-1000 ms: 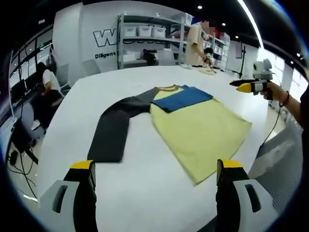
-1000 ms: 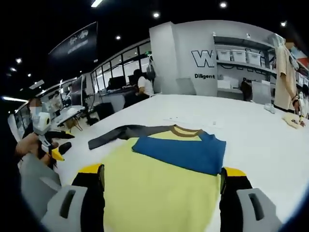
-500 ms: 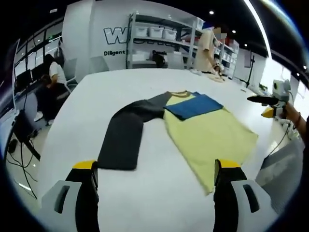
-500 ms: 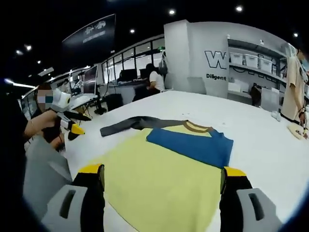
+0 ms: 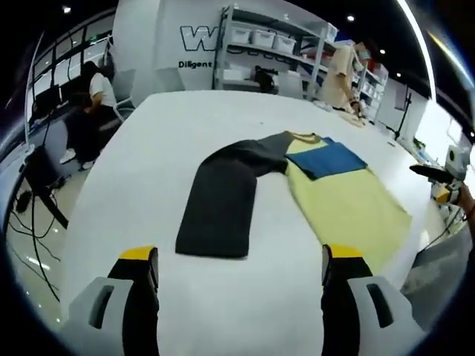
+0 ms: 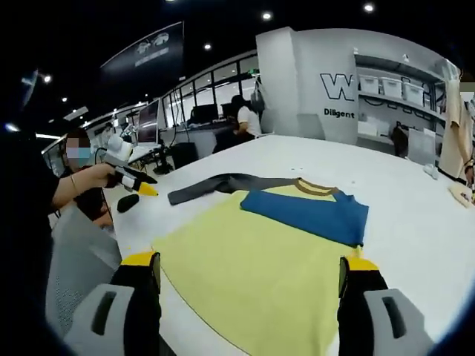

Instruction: Fold the garment on the visible template until the final outline fits inside the template.

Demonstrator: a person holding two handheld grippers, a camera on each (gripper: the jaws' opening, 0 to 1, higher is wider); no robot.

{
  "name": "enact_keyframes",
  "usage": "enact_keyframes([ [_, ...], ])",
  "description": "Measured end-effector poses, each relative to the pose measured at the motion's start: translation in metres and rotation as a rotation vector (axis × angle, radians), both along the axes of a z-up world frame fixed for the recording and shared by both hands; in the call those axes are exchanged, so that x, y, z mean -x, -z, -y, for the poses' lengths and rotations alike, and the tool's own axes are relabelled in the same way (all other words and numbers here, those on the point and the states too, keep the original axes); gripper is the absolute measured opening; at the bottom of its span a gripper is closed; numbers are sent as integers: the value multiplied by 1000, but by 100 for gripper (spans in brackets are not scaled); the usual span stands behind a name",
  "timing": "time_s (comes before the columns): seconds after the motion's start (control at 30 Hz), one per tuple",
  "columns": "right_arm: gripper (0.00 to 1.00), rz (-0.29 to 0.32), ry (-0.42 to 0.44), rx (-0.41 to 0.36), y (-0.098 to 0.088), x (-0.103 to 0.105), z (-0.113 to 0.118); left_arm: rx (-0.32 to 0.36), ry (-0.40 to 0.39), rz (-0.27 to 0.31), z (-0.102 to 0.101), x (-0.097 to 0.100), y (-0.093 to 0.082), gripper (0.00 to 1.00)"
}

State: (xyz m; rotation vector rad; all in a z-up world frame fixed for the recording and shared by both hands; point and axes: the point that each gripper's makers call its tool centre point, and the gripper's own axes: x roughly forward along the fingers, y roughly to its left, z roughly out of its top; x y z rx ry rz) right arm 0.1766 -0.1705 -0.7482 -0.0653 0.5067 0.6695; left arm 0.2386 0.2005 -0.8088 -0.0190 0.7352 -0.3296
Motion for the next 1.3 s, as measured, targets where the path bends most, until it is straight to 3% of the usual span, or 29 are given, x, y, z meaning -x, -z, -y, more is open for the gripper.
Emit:
enact_keyframes([
  [0.2,99,17,-12,24,-2,4,-2,14,-33,17,-10,-18,9,78],
  [0.37,99,17,-8,28,-2,3,0,-5,-64,-18,-20,-26,24,68],
  [0.67,99,20,10,18,-3,1,2,19,-85,-24,-19,-32,38,49],
  [0.87,99,23,16,7,-6,0,3,1,-122,-45,-24,-32,46,45],
  [1.07,99,14,23,8,-3,2,4,-34,-128,-13,-29,-35,47,30],
  [1.3,99,21,25,17,-6,3,3,-20,-145,-25,-30,-36,50,3],
])
